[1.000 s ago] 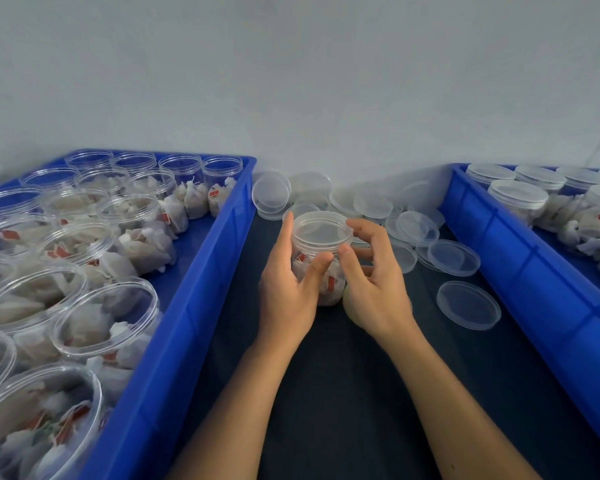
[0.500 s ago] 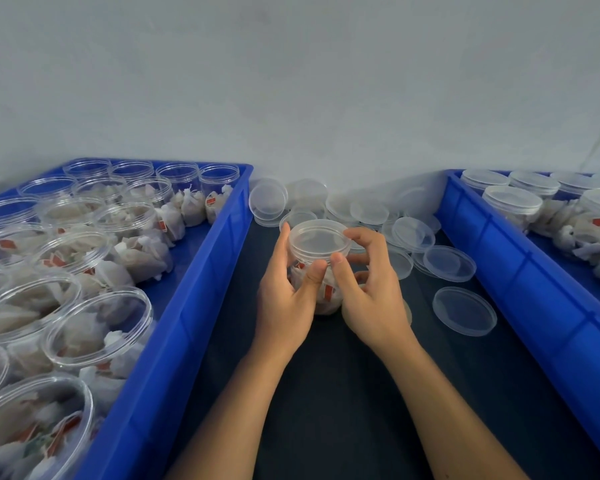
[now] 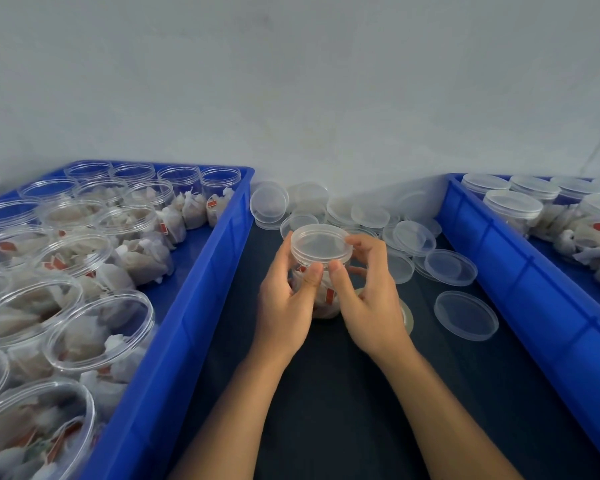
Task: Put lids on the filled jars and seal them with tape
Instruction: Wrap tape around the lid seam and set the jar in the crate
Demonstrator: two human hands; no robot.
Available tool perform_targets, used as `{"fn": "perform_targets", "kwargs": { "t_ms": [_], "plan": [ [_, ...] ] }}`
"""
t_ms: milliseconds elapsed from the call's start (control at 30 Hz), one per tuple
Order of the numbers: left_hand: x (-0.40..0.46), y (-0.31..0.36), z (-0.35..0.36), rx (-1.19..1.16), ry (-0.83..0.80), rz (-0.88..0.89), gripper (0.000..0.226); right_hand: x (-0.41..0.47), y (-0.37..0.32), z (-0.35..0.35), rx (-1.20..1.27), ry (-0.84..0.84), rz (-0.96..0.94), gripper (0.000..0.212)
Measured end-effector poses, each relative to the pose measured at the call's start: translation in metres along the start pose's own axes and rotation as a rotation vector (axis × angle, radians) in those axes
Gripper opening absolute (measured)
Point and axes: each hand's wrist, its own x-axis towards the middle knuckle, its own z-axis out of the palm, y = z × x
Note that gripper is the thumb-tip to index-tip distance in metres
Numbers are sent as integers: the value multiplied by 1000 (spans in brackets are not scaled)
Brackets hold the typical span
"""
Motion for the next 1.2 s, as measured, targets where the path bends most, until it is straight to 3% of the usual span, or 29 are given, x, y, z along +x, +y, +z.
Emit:
{"fn": "perform_targets", "kwargs": {
  "t_ms": [300,633,800,1000,1133,1200],
  "plan": [
    [0,-1,0,-87,-15,14,37,0,1,4,4,33,-37,41],
    [-2,-5,3,-128,43,4,45,-2,-7,0,102,-23,33,41],
    [-2,-5,4,-139,77,-21,55,-3,-7,1,157,-29,83,60],
    [0,-7,3,-95,116,-22,42,-3,-6,1,133,22,73,61],
    [-3,-3,5,-172,104,-59,55,-4,-7,2,87,-35,112,81],
    [-3,-2,5,-177,110,-62,58,-3,-8,1,83,-47,92,74]
  ]
}}
